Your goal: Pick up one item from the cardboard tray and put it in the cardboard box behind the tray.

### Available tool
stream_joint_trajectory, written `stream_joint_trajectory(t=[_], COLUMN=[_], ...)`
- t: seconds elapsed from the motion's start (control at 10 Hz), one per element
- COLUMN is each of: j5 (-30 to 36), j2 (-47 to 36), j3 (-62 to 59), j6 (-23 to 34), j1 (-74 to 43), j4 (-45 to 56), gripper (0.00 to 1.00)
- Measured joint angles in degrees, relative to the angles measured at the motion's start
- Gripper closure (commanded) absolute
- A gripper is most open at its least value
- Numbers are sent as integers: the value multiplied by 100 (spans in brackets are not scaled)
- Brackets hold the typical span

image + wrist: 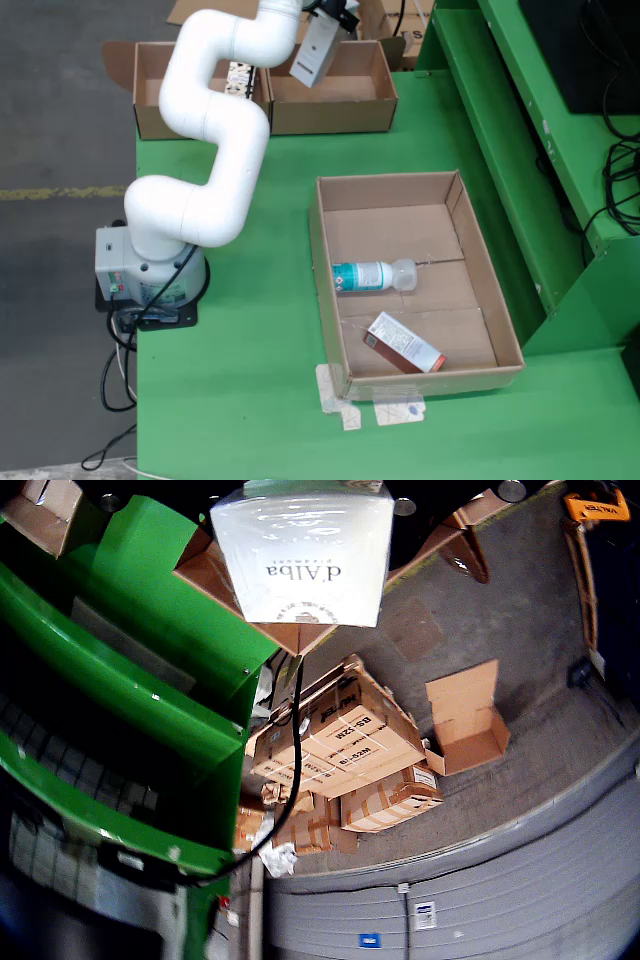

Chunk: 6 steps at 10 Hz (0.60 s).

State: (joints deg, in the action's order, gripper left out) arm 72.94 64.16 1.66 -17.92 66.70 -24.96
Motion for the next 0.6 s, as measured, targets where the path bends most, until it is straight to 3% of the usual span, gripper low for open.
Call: stream_joint_trajectory(t=[0.3,0.6], j5=[-676,-52], j2=[439,395], j3=[18,9], j6=[193,-36], j1=[71,-149], j4=[-325,53], gripper=[100,100])
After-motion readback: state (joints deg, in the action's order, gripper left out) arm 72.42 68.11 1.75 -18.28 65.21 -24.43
